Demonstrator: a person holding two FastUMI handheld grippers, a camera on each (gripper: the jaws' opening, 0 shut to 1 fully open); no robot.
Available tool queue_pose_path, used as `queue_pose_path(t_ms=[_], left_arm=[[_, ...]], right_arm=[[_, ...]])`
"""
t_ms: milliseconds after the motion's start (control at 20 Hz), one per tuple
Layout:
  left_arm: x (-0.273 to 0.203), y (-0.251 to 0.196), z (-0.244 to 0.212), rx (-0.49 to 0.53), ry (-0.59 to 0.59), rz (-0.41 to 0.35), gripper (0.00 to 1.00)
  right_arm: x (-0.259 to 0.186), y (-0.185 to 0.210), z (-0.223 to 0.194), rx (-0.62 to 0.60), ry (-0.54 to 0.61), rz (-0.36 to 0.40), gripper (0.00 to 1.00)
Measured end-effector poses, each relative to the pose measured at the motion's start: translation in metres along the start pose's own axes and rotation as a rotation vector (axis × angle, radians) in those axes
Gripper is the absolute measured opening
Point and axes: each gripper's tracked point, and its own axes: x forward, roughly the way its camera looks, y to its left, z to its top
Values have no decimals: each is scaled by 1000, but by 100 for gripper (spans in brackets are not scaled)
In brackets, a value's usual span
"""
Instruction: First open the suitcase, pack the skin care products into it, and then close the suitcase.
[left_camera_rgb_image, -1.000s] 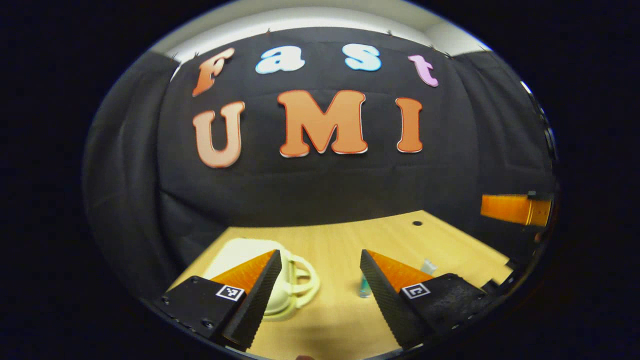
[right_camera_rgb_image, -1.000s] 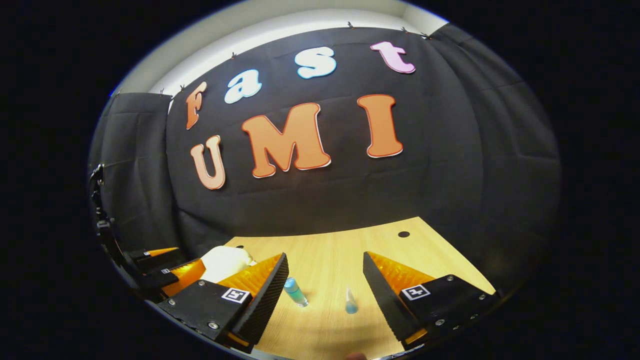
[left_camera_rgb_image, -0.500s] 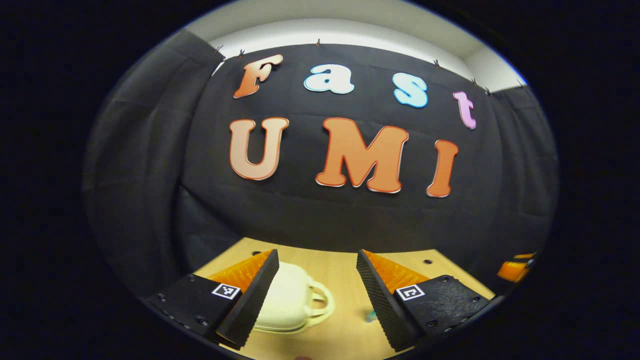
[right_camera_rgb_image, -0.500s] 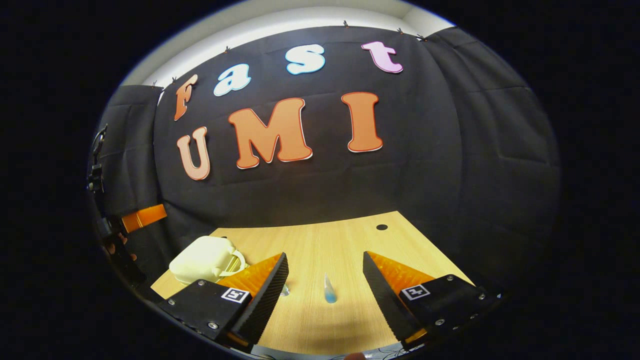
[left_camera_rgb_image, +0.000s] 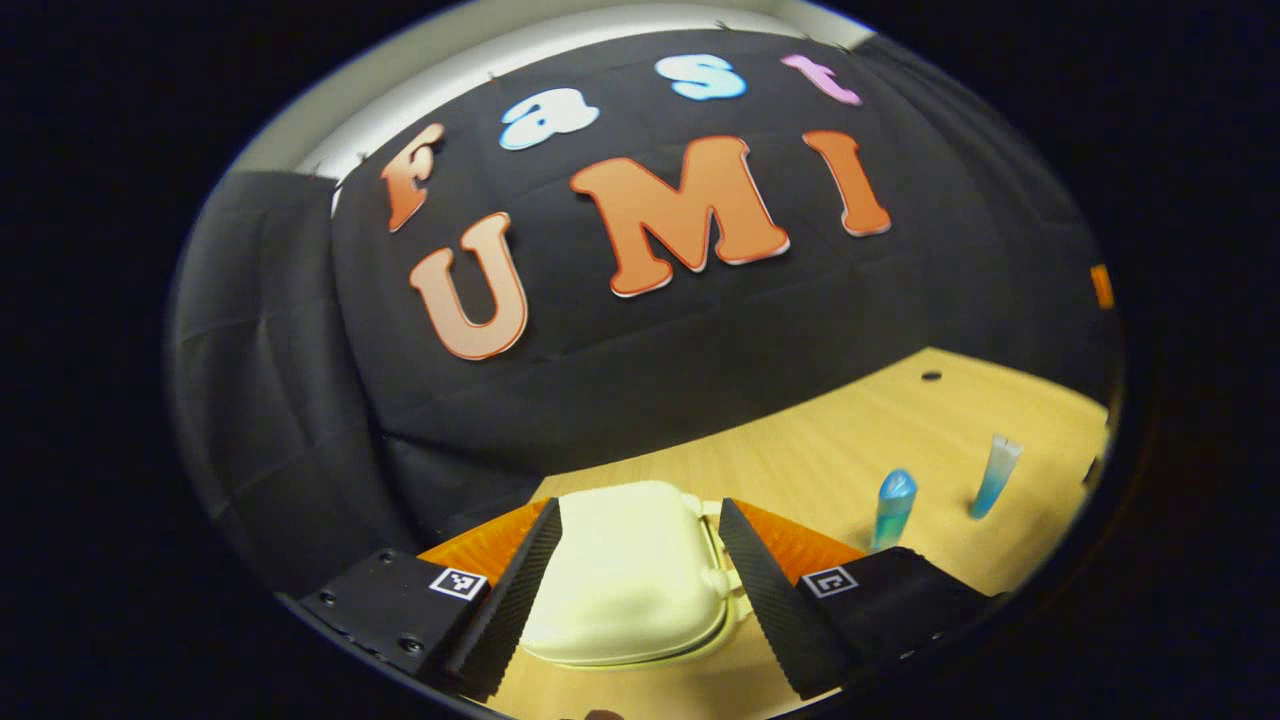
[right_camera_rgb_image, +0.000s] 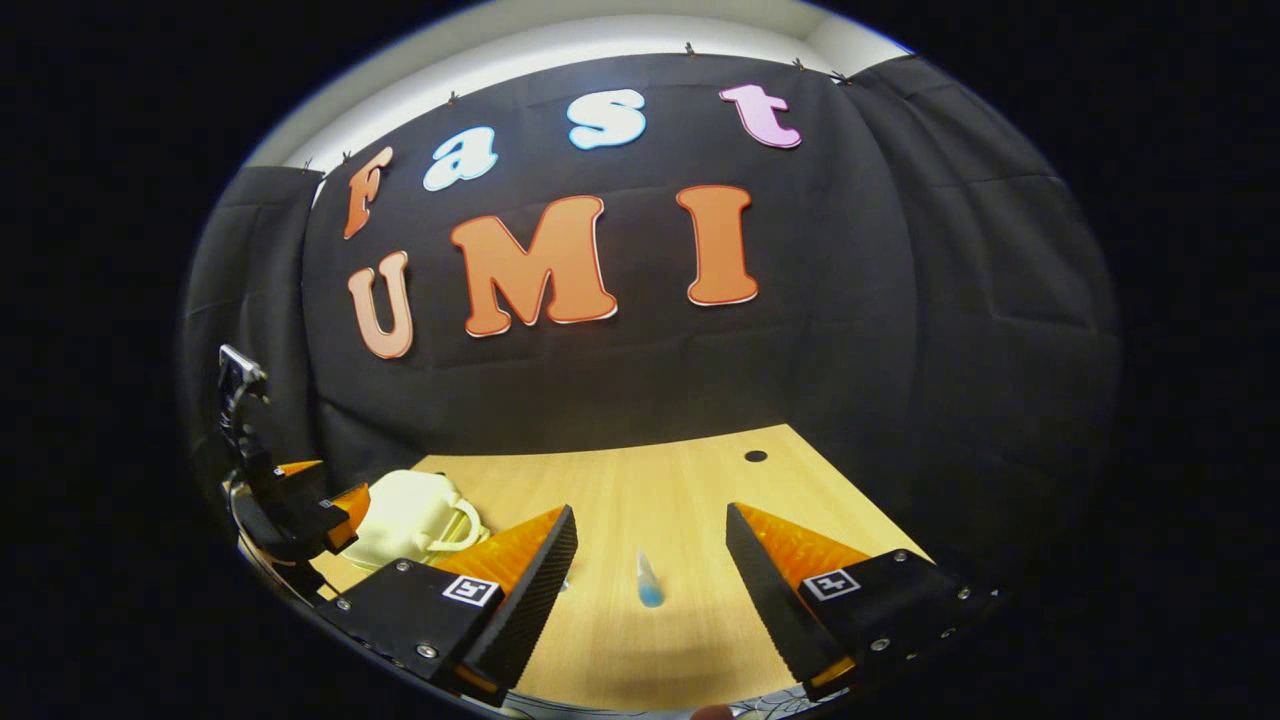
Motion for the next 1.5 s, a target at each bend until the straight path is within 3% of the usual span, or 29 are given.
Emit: queue_pose_path(t_ms=[200, 450, 650, 1200, 1250, 1350, 1400, 1450, 1500], left_arm=[[28, -49, -40, 298, 59, -114, 98], [50, -77, -74, 595, 83, -181, 98], [57, -92, -78, 674, 110, -222, 98], [108, -116, -117, 813, 235, -247, 94], [111, -121, -122, 830, 253, -273, 89], [114, -130, -132, 888, 286, -294, 42], [111, -129, -126, 896, 287, -267, 25], [108, -131, -129, 868, 304, -293, 7], [107, -130, -126, 831, 317, -301, 7]], right_arm=[[2, -27, -19, 38, 49, -49, 95], [10, -50, -36, 113, 87, -103, 95], [15, -54, -50, 147, 126, -122, 95], [27, -78, -80, 221, 212, -169, 95], [29, -78, -81, 224, 217, -170, 95], [29, -76, -83, 226, 226, -164, 95], [28, -74, -84, 225, 227, -160, 95], [28, -72, -82, 221, 226, -154, 95], [27, -70, -82, 214, 226, -149, 95]])
